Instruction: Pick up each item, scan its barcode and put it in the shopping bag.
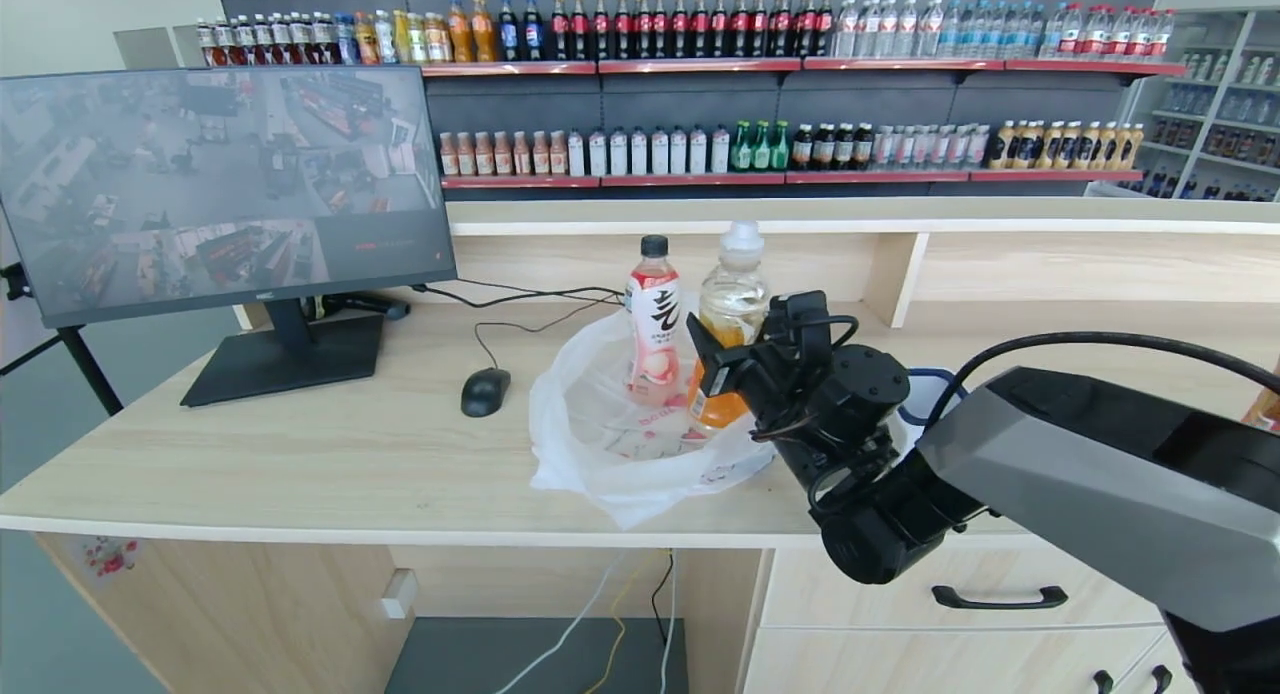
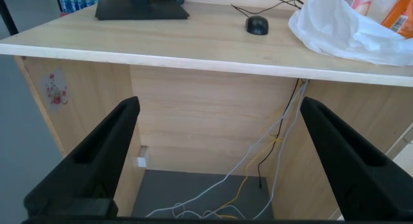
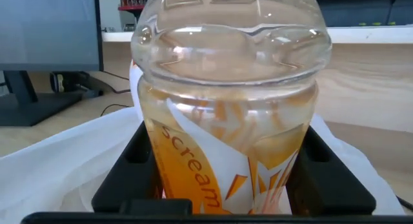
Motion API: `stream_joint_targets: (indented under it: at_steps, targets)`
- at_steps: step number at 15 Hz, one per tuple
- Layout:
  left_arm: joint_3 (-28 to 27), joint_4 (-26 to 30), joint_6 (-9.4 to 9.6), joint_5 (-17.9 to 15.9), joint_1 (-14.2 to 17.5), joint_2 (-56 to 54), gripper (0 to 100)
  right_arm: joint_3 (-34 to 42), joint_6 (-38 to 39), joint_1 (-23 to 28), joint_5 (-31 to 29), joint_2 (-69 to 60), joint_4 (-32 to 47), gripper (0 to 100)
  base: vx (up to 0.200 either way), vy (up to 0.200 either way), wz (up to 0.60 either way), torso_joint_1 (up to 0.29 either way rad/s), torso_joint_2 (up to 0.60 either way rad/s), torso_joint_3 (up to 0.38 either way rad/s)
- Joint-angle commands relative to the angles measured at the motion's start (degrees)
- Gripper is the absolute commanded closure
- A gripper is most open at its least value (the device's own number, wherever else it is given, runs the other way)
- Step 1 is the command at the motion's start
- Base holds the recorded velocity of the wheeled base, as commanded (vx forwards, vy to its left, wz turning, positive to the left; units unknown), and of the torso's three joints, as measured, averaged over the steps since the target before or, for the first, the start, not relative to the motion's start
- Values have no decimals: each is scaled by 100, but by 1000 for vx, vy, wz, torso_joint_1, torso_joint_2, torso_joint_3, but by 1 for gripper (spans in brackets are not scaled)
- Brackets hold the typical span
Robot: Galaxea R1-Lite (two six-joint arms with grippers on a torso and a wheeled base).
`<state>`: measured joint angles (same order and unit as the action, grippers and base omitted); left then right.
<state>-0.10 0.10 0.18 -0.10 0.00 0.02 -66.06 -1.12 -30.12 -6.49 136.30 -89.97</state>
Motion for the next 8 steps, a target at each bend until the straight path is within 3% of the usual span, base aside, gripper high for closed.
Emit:
stream_joint_targets:
  at_steps: [1,8]
  targets:
    - [1,-1,-1,1,0,-2,0,5,-2,42,-2,195,-3,100,0,0,0,0,0,0]
    - [1,-1,-1,1,0,-2,0,14,-11,24,-2,256,-3,100,0,0,0,0,0,0]
